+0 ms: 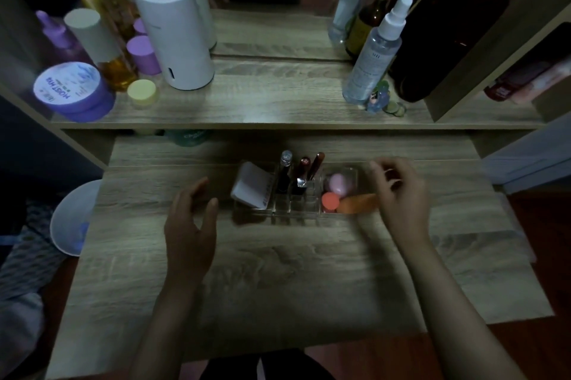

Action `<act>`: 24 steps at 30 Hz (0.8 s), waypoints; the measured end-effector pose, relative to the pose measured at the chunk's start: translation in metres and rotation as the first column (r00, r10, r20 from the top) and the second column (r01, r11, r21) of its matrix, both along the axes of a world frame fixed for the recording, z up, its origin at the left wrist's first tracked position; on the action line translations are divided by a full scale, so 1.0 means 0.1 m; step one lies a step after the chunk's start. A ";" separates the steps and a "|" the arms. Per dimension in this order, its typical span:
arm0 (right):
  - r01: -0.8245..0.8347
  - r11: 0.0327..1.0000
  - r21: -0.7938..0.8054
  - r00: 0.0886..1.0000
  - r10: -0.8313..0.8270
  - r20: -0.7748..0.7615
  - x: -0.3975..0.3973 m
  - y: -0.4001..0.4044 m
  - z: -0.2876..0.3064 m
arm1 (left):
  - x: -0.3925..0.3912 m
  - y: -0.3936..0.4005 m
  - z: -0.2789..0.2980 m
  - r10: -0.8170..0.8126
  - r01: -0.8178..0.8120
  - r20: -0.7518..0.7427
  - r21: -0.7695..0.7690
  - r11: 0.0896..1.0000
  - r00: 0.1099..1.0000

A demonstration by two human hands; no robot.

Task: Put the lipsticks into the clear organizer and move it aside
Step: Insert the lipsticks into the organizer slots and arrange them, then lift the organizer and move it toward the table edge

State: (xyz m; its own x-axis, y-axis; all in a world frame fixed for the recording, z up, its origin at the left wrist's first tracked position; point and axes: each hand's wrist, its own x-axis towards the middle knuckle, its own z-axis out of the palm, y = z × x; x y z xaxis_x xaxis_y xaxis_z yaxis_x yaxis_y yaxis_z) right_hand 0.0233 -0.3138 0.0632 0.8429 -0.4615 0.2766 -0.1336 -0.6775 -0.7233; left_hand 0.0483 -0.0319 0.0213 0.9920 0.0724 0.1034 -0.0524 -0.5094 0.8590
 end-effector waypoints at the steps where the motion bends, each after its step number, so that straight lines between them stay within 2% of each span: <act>1: 0.073 0.995 0.072 0.996 -0.076 0.035 -0.04 -0.10 -0.03 | 0.01 0.00 -0.03 -0.001 -0.001 -0.065 -0.025 1.000 0.998; 3: 0.197 0.946 0.258 0.978 -0.209 0.022 -0.14 -0.24 -0.12 | 0.04 -0.03 -0.12 -0.030 0.025 -0.214 -0.026 0.999 0.976; 4: 0.238 0.886 0.398 0.967 -0.253 -0.013 -0.18 -0.26 -0.18 | 0.04 -0.06 -0.18 -0.058 0.061 -0.259 0.003 0.998 0.964; 6: 0.257 0.677 0.689 0.958 -0.271 -0.090 -0.26 -0.22 -0.30 | 0.04 -0.12 -0.29 -0.120 0.140 -0.298 0.048 0.989 0.947; 7: 0.251 0.565 0.786 0.960 -0.247 -0.130 -0.30 -0.18 -0.37 | 0.03 -0.16 -0.33 -0.137 0.154 -0.320 0.029 0.988 0.938; 9: 0.249 0.426 0.870 0.967 -0.161 -0.198 -0.38 -0.05 -0.51 | 0.00 -0.22 -0.38 -0.165 0.159 -0.356 -0.045 0.986 0.920; 12: 0.219 0.313 0.924 0.975 -0.102 -0.197 -0.46 0.12 -0.65 | -0.03 -0.28 -0.42 -0.215 0.174 -0.359 -0.144 0.974 0.908; 15: 0.209 0.267 0.941 0.977 -0.104 -0.187 -0.45 0.16 -0.68 | -0.04 -0.29 -0.45 -0.210 0.161 -0.350 -0.164 0.973 0.913; 24: 0.203 0.287 0.936 0.979 -0.087 -0.185 -0.39 0.10 -0.71 | -0.11 -0.28 -0.45 -0.171 0.125 -0.348 -0.151 0.981 0.922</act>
